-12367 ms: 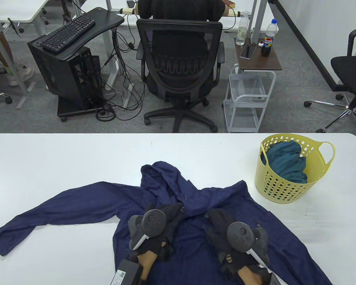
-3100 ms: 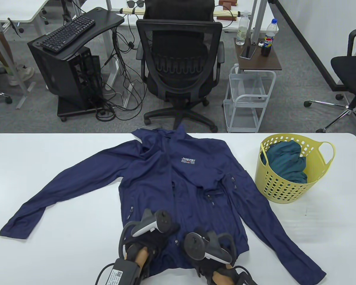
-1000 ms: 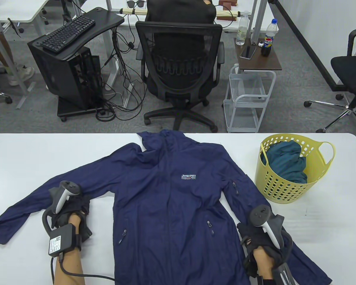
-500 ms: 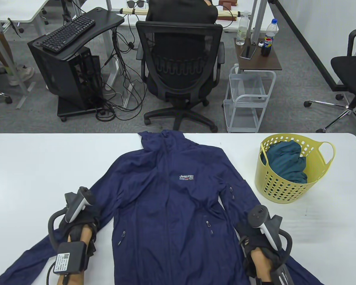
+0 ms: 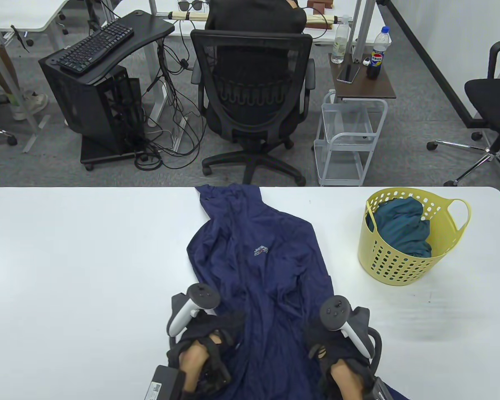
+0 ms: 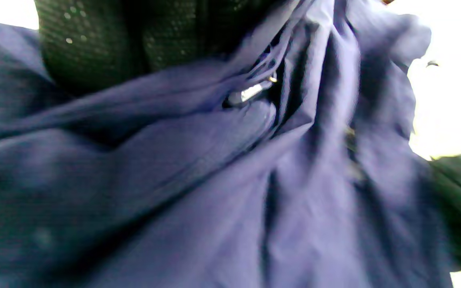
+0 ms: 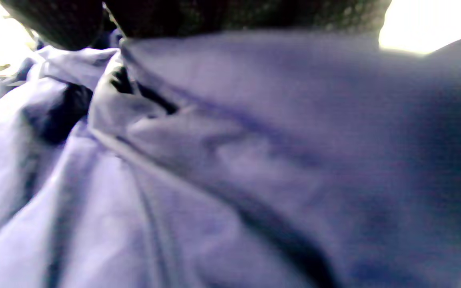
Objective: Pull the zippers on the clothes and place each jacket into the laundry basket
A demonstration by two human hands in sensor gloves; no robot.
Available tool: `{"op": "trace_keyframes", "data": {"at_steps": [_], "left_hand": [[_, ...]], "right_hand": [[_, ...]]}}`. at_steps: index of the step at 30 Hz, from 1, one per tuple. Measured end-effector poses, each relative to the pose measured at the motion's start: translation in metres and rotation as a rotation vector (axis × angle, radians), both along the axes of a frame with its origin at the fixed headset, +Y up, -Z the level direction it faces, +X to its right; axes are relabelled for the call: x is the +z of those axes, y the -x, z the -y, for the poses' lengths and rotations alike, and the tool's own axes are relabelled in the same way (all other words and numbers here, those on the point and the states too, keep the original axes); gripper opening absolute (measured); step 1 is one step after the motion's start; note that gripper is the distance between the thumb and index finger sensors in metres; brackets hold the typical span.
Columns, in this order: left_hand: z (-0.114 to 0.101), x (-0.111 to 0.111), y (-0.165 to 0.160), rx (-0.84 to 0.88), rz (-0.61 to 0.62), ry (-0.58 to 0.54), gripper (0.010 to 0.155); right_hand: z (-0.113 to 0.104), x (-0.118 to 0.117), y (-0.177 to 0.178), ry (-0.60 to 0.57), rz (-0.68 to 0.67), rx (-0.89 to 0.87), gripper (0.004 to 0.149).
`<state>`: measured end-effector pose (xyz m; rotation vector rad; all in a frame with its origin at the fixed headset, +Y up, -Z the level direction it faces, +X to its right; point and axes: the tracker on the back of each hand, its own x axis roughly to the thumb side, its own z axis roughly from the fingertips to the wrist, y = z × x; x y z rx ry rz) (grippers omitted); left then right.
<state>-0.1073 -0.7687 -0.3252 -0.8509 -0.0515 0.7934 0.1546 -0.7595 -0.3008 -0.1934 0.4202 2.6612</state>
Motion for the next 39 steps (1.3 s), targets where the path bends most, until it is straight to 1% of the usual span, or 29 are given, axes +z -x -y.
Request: {"op": "trace_keyframes", "data": {"at_steps": [1, 2, 4, 6, 8, 12, 14, 17, 18, 20, 23, 26, 28, 31, 33, 34, 35, 36, 39], "left_hand": [[0.004, 0.003, -0.015, 0.074, 0.024, 0.028, 0.091], [0.007, 0.004, -0.022, 0.117, 0.035, 0.044, 0.091], [0.015, 0.010, -0.038, 0.257, 0.044, 0.110, 0.092], [0.019, 0.015, -0.042, 0.335, 0.043, 0.158, 0.093], [0.021, 0.019, -0.042, 0.409, 0.037, 0.171, 0.093], [0.025, 0.026, -0.040, 0.600, 0.035, 0.268, 0.094], [0.026, 0.029, -0.038, 0.643, 0.009, 0.282, 0.093], [0.026, 0.032, -0.038, 0.702, 0.025, 0.300, 0.093], [0.026, 0.033, -0.039, 0.720, 0.030, 0.311, 0.092], [0.024, 0.035, -0.039, 0.711, 0.022, 0.298, 0.091], [0.023, 0.039, -0.042, 0.704, 0.030, 0.291, 0.090], [0.017, 0.040, -0.043, 0.684, 0.043, 0.259, 0.090], [0.010, 0.042, -0.043, 0.686, 0.045, 0.211, 0.089], [-0.008, 0.042, -0.040, 0.694, 0.075, 0.075, 0.083], [-0.020, 0.044, -0.038, 0.693, 0.113, -0.049, 0.080], [-0.023, 0.045, -0.037, 0.696, 0.126, -0.076, 0.078], [-0.026, 0.046, -0.037, 0.705, 0.139, -0.099, 0.078], [-0.027, 0.048, -0.038, 0.720, 0.148, -0.100, 0.077], [-0.023, 0.052, -0.044, 0.719, 0.200, -0.061, 0.073]], "right_hand": [[0.001, 0.001, 0.005, 0.001, -0.022, -0.037, 0.063], [0.001, 0.002, 0.008, 0.010, -0.037, -0.062, 0.064], [0.004, 0.005, 0.017, 0.030, -0.079, -0.134, 0.069], [0.004, 0.007, 0.023, 0.032, -0.115, -0.127, 0.074], [0.004, 0.007, 0.028, 0.032, -0.145, -0.107, 0.078], [0.004, 0.008, 0.038, 0.012, -0.175, -0.075, 0.081], [0.004, 0.008, 0.041, 0.000, -0.176, -0.079, 0.079], [0.007, 0.006, 0.040, -0.021, -0.144, -0.076, 0.070], [0.007, 0.005, 0.040, -0.021, -0.152, -0.077, 0.069], [0.007, 0.004, 0.038, -0.002, -0.175, -0.101, 0.070], [0.009, 0.004, 0.036, -0.009, -0.155, -0.111, 0.068], [0.008, 0.002, 0.034, -0.056, -0.132, -0.117, 0.053], [0.005, 0.000, 0.026, -0.078, -0.112, -0.198, 0.051], [0.002, -0.007, 0.005, -0.143, -0.031, -0.425, 0.050], [0.003, -0.012, -0.015, -0.199, 0.022, -0.682, 0.049], [0.003, -0.013, -0.021, -0.205, 0.038, -0.762, 0.049], [0.004, -0.013, -0.030, -0.224, 0.070, -0.885, 0.050], [0.004, -0.012, -0.038, -0.249, 0.096, -0.959, 0.050], [0.000, -0.011, -0.058, -0.331, 0.166, -1.086, 0.050]]}}
